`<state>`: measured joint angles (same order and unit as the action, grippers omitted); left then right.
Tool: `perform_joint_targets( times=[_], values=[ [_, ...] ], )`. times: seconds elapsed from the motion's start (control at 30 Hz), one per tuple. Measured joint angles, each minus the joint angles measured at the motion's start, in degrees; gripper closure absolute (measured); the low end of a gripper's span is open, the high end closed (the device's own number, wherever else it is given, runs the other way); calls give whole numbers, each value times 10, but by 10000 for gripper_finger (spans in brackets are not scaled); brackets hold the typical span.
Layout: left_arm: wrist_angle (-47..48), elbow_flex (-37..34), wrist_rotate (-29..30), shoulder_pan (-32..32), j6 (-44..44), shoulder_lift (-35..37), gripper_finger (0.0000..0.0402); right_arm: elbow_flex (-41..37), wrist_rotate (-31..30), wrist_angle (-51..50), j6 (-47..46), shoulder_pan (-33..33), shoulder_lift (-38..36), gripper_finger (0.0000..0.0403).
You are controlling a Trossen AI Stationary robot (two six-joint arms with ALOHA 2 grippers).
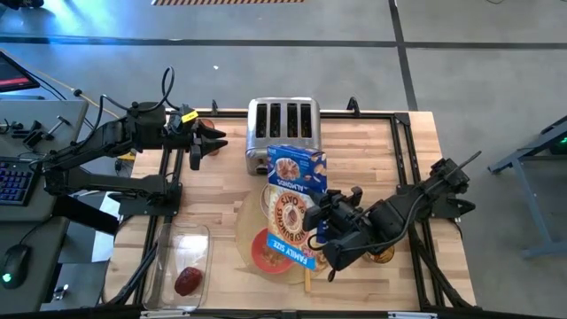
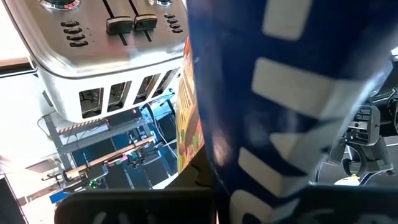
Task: Arrange a breakfast setting
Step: Pour the cereal into the bowl
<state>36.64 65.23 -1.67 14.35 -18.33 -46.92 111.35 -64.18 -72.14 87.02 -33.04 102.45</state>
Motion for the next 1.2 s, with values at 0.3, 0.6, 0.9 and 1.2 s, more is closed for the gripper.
perform_joint_targets(
  times=[0.3, 0.6, 0.9, 1.2],
  values=[
    [0, 0, 0, 0, 0, 0, 264, 0, -3, -5, -4, -3, 0, 403],
    [0, 0, 0, 0, 0, 0, 264, 0, 4, -8, 0, 0, 4, 403],
    [0, 0, 0, 0, 0, 0, 264, 0, 13, -22, -21, 5, 7, 403],
    [0, 0, 0, 0, 0, 0, 264, 0, 23, -23, -43, 8, 9, 403]
  ],
)
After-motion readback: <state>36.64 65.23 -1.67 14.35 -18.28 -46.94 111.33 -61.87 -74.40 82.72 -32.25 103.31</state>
